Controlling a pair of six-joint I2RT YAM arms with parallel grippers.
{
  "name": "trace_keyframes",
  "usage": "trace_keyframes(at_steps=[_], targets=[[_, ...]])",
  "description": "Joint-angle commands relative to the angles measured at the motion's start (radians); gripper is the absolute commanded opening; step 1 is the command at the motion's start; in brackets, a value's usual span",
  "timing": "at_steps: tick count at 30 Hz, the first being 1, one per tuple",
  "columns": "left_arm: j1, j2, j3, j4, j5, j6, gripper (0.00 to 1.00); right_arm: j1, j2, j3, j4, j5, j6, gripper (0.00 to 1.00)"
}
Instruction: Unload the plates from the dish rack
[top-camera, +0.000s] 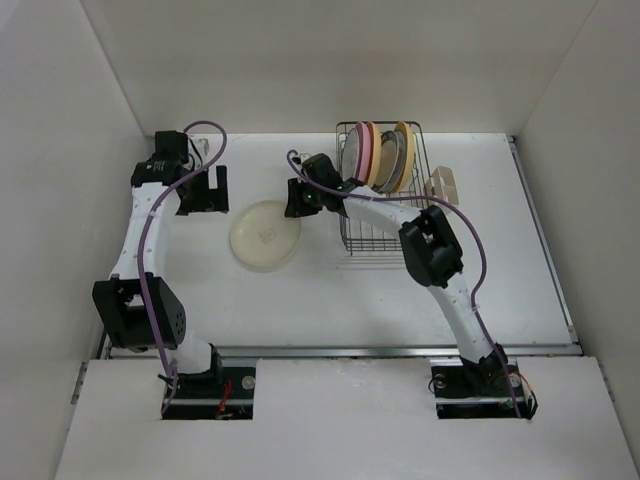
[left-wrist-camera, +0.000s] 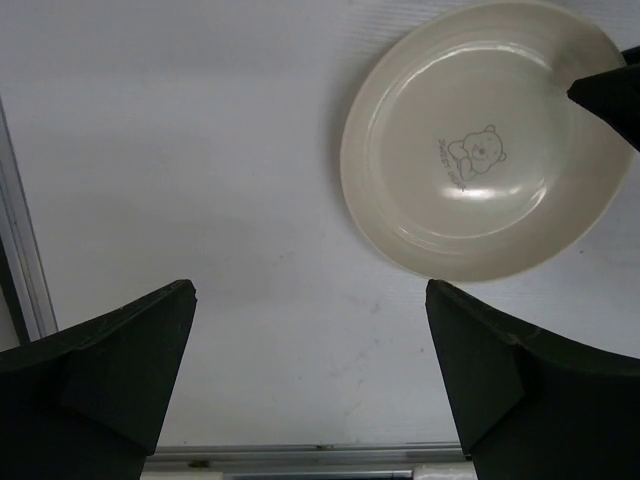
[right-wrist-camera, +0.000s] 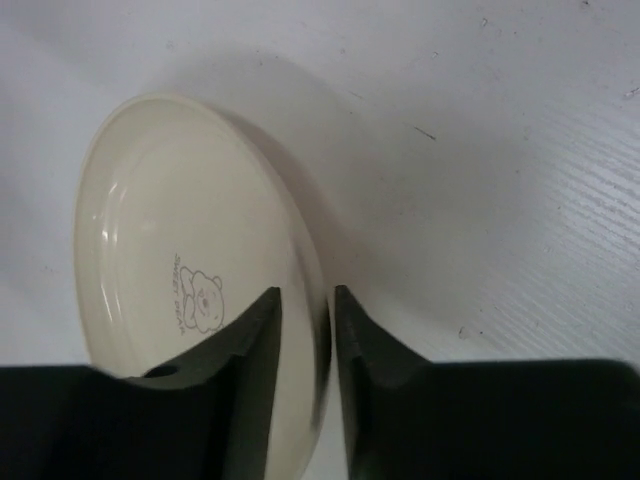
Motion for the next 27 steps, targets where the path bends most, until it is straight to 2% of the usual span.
trace_keyframes(at_steps=[1,2,3,5,6,10,13,15,16,17,19,22,24,27], targets=[[-0.011,0.001,-0.058,0.037,0.011,0.007,1.00,0.009,-0.045,0.017,0.034,0.014,-0.005,0.37],[-0.011,0.010,-0.068,0.038,0.050,0.007,1.00,0.009,-0.054,0.017,0.017,0.014,-0.018,0.50],[-0.011,0.030,-0.090,0.038,0.073,0.007,1.00,0.009,-0.063,0.017,0.008,0.014,-0.018,0.55],[-0.011,0.041,-0.111,0.038,0.136,-0.002,1.00,0.009,-0.108,0.017,-0.005,0.014,-0.055,0.60],[-0.011,0.052,-0.125,0.056,0.150,-0.021,1.00,0.009,-0.128,0.017,-0.014,0.034,-0.064,0.66],[-0.011,0.023,-0.219,0.143,0.189,-0.053,1.00,0.009,-0.241,0.008,-0.049,0.095,-0.127,0.76],[-0.011,-0.014,-0.245,0.185,0.112,-0.065,0.99,0.009,-0.345,0.008,-0.100,0.188,-0.167,0.81],[-0.011,-0.025,-0.256,0.205,-0.002,-0.093,0.99,-0.014,-0.421,0.008,-0.129,0.296,-0.179,0.82],[-0.011,-0.025,-0.256,0.205,-0.129,-0.093,0.99,-0.027,-0.442,0.008,-0.143,0.352,-0.179,0.82],[-0.011,-0.025,-0.256,0.205,-0.187,-0.093,0.99,-0.061,-0.464,0.008,-0.167,0.462,-0.170,0.82],[-0.011,-0.025,-0.256,0.214,-0.311,-0.093,0.99,-0.103,-0.504,0.008,-0.177,0.561,-0.170,0.74],[-0.011,-0.016,-0.256,0.214,-0.367,-0.093,0.99,-0.172,-0.479,0.057,-0.227,0.765,-0.170,0.69],[-0.011,-0.016,-0.236,0.214,-0.377,-0.093,0.99,-0.204,-0.429,0.150,-0.293,0.869,-0.179,0.65],[-0.011,-0.007,-0.225,0.191,-0.377,-0.093,0.99,-0.235,-0.320,0.241,-0.350,0.928,-0.192,0.62]])
